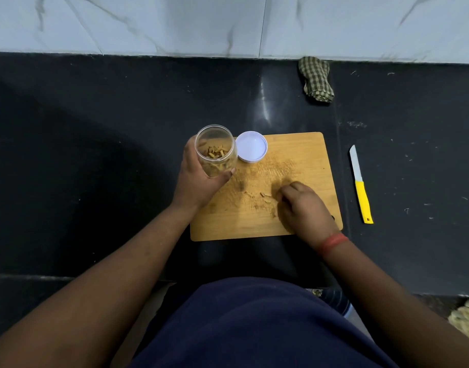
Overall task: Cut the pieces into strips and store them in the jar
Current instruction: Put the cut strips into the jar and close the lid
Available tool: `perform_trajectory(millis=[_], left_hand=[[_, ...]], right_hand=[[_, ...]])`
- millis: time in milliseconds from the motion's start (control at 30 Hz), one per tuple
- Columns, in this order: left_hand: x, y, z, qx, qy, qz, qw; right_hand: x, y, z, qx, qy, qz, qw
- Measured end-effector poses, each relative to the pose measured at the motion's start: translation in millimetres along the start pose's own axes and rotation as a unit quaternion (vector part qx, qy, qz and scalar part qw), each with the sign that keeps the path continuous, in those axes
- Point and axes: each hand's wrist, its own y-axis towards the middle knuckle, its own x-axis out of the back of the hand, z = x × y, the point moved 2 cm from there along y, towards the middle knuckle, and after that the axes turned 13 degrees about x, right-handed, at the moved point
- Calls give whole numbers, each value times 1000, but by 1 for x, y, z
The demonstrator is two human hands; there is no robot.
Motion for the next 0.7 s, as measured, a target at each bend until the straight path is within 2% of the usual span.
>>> perform_trajectory(millis=[67, 267, 433, 567, 700], left_hand=[[0, 0, 0, -2, 0, -2, 1000], [0, -1, -1, 0, 5, 3, 1000], [0, -2, -2, -6, 5, -1, 1000], [0, -2, -1, -7, 9, 0, 1000], [0, -2, -1, -9, 7, -6, 1000]], right_hand=[[-2, 17, -2, -15, 16, -14, 1000], [-18, 32, 11, 63, -85, 69, 992], [-24, 23, 13, 98, -103, 41, 989], [-22, 28, 8, 73, -45, 42, 995], [-15, 43, 9, 18, 49, -3, 999]])
